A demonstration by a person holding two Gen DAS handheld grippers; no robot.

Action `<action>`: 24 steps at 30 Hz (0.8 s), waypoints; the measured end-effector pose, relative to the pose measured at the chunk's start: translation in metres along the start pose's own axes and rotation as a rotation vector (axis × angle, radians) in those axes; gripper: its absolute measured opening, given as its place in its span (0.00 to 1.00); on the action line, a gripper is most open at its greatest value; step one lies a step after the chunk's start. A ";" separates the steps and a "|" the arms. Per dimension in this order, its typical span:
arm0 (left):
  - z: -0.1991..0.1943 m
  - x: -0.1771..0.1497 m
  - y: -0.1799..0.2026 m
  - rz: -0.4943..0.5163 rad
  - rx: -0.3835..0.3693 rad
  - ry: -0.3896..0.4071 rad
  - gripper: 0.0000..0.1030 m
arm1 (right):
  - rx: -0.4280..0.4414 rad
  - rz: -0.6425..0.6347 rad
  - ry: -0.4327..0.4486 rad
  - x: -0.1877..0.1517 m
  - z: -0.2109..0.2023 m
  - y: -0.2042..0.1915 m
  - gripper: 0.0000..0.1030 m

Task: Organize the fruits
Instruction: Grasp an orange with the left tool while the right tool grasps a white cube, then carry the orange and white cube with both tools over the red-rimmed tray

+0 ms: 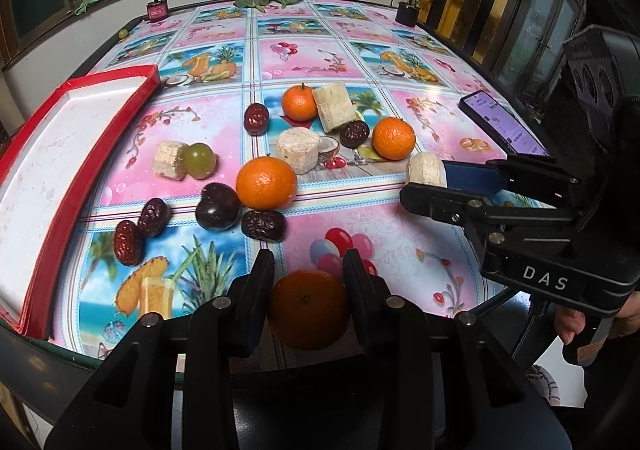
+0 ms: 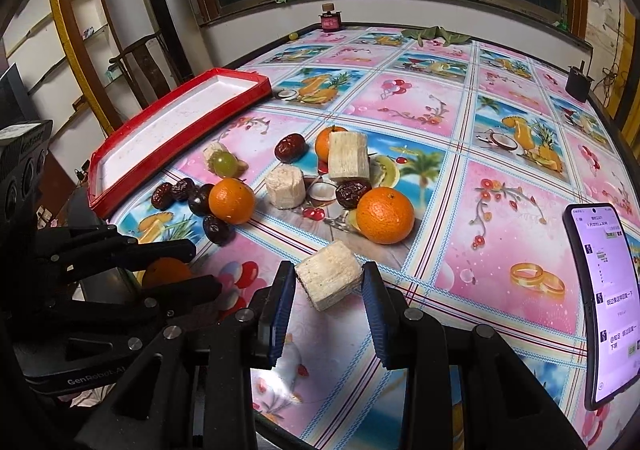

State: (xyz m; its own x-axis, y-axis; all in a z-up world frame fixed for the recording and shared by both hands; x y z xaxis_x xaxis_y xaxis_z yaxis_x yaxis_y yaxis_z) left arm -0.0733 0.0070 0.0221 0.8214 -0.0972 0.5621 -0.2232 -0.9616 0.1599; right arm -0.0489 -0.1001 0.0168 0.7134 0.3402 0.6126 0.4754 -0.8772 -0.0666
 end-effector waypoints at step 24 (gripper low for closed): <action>-0.020 0.011 -0.018 -0.029 0.022 0.060 0.33 | 0.008 -0.019 0.029 0.008 -0.009 -0.011 0.34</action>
State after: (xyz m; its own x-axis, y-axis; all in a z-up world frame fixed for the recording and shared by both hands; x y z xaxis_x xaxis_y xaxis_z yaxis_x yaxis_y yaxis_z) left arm -0.0706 0.0287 0.0412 0.7940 -0.0545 0.6054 -0.1879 -0.9692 0.1591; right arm -0.0534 -0.0905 0.0290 0.6890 0.3467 0.6365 0.4930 -0.8679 -0.0610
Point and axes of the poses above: each gripper's, at about its wrist camera, not at the fingertips, and z roughly the way its jaws point, y to its right, x to its top, the point moved 1 cm from there along z, roughly the way its jaws point, and after that the axes turned 6 degrees about -z, right-handed, at the moved point
